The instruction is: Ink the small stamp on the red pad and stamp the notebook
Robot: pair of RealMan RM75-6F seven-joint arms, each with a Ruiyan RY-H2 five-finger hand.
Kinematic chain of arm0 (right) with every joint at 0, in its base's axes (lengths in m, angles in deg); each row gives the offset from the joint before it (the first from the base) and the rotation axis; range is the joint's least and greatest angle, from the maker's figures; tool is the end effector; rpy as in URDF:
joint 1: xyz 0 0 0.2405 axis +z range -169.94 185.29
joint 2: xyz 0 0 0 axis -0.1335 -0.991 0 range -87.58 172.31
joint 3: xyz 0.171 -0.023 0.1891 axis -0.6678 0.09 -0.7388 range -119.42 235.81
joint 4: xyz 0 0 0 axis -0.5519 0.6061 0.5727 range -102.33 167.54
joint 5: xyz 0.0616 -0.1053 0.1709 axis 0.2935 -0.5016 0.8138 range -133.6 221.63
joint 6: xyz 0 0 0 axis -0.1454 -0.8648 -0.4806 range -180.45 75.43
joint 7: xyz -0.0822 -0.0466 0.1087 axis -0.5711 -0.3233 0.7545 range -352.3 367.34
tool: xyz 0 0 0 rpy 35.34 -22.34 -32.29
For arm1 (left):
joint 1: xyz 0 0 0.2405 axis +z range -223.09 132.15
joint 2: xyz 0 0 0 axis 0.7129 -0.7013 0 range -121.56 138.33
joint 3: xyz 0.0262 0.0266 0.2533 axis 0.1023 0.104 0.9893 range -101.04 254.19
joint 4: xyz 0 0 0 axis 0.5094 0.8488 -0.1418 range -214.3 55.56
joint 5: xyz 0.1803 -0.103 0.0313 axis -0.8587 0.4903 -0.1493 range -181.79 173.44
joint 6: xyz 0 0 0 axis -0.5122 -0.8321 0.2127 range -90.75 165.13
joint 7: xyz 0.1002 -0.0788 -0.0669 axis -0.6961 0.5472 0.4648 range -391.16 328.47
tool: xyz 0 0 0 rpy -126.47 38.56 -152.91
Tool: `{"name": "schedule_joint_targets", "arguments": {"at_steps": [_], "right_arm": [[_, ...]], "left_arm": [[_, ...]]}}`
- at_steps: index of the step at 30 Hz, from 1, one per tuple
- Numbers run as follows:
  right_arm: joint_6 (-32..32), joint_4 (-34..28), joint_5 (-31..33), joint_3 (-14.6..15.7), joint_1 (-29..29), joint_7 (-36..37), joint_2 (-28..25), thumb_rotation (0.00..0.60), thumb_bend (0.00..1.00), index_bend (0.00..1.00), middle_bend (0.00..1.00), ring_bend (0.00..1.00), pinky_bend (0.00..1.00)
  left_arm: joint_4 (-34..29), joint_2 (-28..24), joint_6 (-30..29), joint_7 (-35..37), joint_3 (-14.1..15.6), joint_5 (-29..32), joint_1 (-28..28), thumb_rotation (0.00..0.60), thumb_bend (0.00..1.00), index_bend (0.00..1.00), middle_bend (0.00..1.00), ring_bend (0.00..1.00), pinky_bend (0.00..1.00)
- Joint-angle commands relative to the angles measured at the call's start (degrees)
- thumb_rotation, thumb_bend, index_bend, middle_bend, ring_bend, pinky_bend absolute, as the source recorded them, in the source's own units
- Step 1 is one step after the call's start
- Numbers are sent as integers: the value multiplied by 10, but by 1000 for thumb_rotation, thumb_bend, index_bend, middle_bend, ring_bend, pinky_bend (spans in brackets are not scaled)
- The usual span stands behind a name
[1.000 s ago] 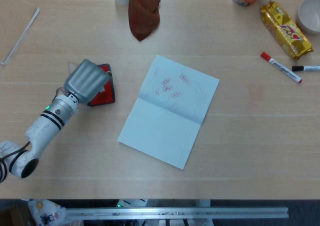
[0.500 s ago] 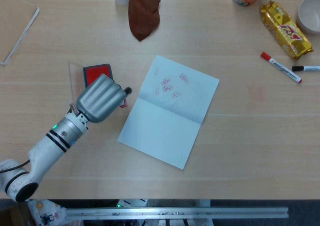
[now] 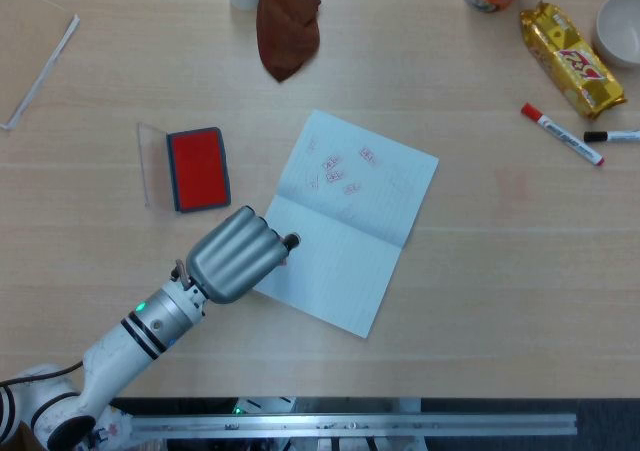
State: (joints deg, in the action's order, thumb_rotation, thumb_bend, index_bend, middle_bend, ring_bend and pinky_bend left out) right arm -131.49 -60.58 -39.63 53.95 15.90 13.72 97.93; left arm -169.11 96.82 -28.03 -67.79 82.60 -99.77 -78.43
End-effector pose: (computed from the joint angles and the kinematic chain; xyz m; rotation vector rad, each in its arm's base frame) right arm -0.3153 -0.2049 0.1995 1.4172 -0.9207 0.8674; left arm -0.1567 0.2220 -0.0352 -2.2375 -0.2810 -0.9029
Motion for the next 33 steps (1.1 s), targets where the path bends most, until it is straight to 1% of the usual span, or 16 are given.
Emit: {"name": "schedule_joint_targets", "arguments": {"at_steps": [1, 20, 33], "right_arm": [[0, 0, -1, 0, 0, 0, 0, 600, 369, 261, 393, 311, 412], [-3, -3, -1, 2, -5, -1, -1, 600, 369, 260, 393, 311, 412], [-9, 3, -1, 2, -10, 7, 0, 600, 369, 260, 393, 311, 411]], "left_arm": [[15, 13, -3, -3, 6, -7, 8, 600, 379, 586, 990, 999, 1000], [121, 78, -24, -4, 19, -40, 42, 600, 380, 587, 990, 999, 1000], [158, 101, -10, 4, 23, -43, 48, 600, 380, 592, 990, 999, 1000]]}}
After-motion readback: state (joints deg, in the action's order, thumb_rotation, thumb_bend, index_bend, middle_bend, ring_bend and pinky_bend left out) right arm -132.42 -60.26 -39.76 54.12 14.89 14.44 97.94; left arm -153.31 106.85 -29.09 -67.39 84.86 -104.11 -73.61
